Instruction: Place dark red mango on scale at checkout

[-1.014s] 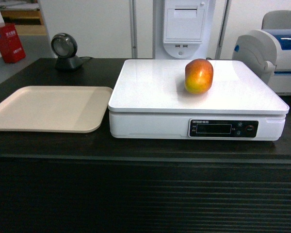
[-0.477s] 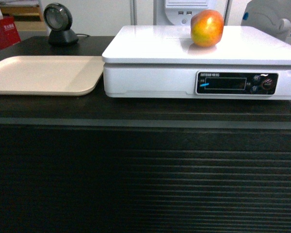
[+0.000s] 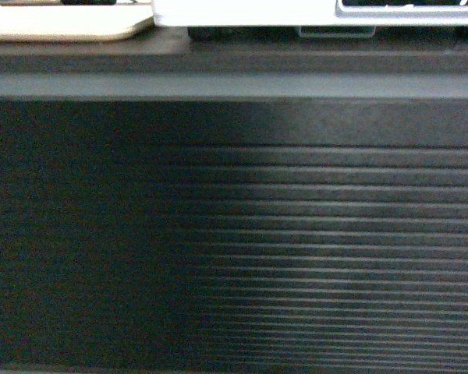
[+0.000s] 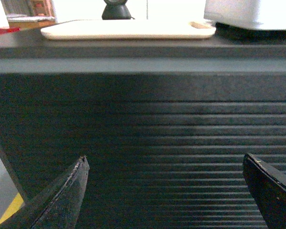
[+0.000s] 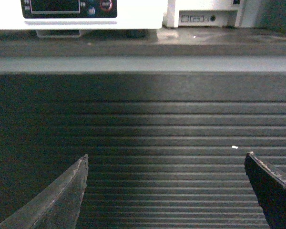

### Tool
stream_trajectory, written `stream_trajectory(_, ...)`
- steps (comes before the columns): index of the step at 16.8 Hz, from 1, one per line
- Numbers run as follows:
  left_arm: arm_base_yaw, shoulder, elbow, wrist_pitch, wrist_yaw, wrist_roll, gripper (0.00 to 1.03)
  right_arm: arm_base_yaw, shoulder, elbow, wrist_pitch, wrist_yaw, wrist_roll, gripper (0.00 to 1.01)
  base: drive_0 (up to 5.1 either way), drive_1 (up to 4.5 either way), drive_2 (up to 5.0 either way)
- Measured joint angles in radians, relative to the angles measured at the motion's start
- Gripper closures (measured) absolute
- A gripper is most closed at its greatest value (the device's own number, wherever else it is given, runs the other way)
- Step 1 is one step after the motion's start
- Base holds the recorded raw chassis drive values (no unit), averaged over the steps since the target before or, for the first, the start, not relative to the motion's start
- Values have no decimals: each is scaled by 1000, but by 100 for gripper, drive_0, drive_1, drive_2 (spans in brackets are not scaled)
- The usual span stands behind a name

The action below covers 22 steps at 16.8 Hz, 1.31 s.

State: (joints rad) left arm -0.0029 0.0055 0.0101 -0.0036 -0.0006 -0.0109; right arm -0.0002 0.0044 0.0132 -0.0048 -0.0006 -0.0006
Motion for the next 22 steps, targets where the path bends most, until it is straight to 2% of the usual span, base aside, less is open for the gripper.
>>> stream_trajectory(22, 0, 0, 0, -2, 0, 0, 5, 0, 0, 0, 0, 0, 0, 3, 0, 0, 0)
